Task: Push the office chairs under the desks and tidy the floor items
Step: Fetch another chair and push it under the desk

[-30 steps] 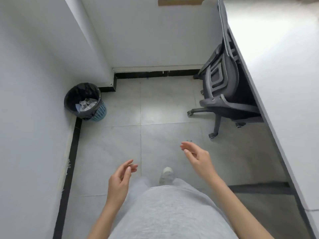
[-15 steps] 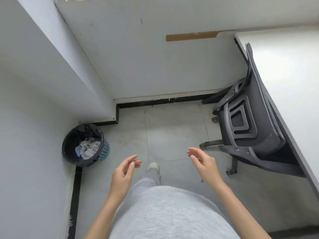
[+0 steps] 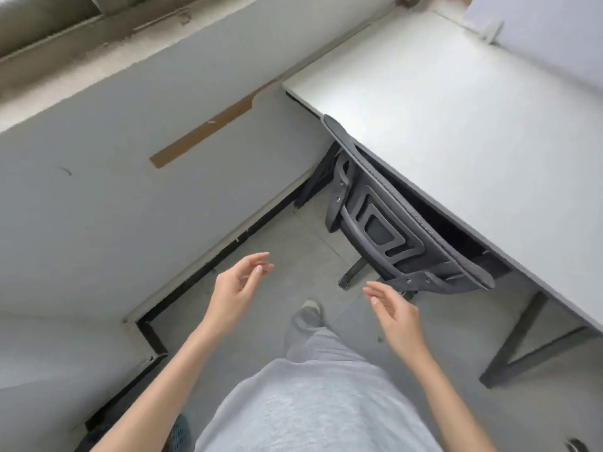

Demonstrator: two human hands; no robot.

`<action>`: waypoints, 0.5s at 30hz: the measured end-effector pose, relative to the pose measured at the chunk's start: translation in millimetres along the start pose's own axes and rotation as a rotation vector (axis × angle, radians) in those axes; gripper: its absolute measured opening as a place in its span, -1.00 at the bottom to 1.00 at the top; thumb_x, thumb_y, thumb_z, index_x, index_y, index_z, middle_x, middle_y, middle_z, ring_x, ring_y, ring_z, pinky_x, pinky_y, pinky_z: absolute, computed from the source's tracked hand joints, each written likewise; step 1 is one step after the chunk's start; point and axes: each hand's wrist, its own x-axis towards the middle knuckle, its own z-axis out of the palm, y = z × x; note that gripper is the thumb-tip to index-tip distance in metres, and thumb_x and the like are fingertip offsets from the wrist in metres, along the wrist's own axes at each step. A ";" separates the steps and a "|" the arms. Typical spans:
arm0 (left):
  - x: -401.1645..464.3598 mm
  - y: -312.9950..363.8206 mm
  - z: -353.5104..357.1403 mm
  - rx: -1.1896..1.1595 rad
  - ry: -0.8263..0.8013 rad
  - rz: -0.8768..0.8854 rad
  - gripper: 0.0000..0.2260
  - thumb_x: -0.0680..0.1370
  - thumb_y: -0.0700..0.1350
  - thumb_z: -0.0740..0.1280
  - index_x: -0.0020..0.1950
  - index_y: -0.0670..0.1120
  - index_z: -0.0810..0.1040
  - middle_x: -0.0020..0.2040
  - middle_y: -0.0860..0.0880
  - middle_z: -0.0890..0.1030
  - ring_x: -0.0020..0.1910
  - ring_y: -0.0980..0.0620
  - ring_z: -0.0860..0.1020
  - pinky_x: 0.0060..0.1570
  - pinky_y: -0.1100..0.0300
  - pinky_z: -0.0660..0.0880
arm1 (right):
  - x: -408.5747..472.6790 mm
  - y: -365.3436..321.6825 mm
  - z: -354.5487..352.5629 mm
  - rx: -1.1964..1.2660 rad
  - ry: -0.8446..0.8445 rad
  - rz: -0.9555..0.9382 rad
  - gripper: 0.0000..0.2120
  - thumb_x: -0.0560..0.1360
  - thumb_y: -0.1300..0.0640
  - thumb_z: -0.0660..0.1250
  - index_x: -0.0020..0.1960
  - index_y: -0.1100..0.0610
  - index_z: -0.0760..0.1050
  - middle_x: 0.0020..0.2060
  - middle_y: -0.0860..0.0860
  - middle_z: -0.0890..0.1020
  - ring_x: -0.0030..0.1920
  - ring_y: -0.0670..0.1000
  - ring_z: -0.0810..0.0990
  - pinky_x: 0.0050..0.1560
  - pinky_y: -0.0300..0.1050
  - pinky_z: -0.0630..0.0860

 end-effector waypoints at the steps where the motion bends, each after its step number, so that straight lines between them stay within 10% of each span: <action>1: 20.3 9.6 2.5 0.021 -0.035 0.034 -0.78 0.59 -0.19 0.18 0.17 -0.01 0.51 -0.02 0.15 0.63 -0.01 0.20 0.59 -0.03 0.49 0.41 | 12.2 -12.1 -2.0 0.018 0.038 -0.023 -0.74 0.54 0.29 0.22 0.16 0.07 0.50 0.00 -0.16 0.61 0.03 -0.33 0.54 0.06 -0.51 0.40; 7: 129.5 73.4 16.2 0.321 -0.153 0.478 -0.71 0.54 -0.06 0.18 0.21 -0.09 0.52 0.10 0.13 0.57 0.11 0.15 0.50 0.16 0.23 0.42 | 63.5 -84.5 -40.0 -0.128 0.393 -0.251 -0.72 0.50 0.19 0.21 0.19 0.10 0.51 0.07 -0.14 0.58 0.00 -0.21 0.56 0.08 -0.45 0.41; 15: 246.9 116.5 62.3 0.892 -0.491 0.956 -0.65 0.56 -0.08 0.23 0.33 -0.14 0.40 0.31 -0.11 0.48 0.36 -0.11 0.37 0.37 -0.16 0.22 | 82.6 -57.7 -50.4 -0.709 0.456 0.096 -0.64 0.53 0.00 0.25 0.25 0.16 0.48 0.16 0.06 0.60 0.17 0.09 0.55 0.13 -0.01 0.44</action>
